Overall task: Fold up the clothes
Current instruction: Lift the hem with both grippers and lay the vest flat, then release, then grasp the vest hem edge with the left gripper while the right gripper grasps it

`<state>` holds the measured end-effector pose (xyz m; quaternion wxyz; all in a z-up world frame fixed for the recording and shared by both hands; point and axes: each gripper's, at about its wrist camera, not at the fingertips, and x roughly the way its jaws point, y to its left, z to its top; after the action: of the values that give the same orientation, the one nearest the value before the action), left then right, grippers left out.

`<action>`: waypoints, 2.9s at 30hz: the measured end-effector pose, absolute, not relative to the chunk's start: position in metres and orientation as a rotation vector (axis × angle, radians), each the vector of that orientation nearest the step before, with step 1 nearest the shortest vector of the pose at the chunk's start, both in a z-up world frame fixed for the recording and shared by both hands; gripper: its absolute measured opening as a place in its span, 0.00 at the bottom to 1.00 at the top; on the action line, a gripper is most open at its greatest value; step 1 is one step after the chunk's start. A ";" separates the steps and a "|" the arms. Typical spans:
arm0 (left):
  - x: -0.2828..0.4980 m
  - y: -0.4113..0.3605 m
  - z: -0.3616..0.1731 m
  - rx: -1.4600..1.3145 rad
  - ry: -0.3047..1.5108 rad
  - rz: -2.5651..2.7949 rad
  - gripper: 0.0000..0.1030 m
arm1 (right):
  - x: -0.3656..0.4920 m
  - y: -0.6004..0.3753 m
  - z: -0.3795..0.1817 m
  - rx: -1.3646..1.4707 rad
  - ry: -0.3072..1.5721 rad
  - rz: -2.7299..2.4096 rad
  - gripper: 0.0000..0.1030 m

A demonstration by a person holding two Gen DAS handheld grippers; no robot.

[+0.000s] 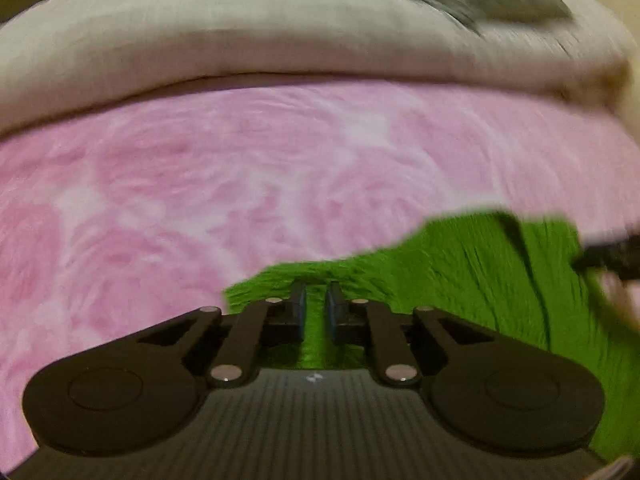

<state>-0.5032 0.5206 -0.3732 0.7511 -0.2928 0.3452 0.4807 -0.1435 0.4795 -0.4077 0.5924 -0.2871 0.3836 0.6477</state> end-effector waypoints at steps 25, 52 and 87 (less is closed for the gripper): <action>-0.570 0.207 -0.329 -0.774 0.913 0.943 0.06 | -0.239 0.154 -0.351 -0.817 0.942 1.310 0.37; -0.510 0.118 -0.343 -0.674 0.883 1.012 0.06 | -0.262 0.135 -0.365 -0.782 0.881 1.630 0.37; -0.676 0.062 -0.389 -1.096 0.245 1.097 0.35 | -0.173 0.030 -0.424 0.068 1.399 1.373 0.42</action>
<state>-0.6764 0.0620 -0.3894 0.7075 -0.4934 0.1104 0.4938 -0.1727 0.0300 -0.4236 0.5563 0.0289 0.5928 0.5816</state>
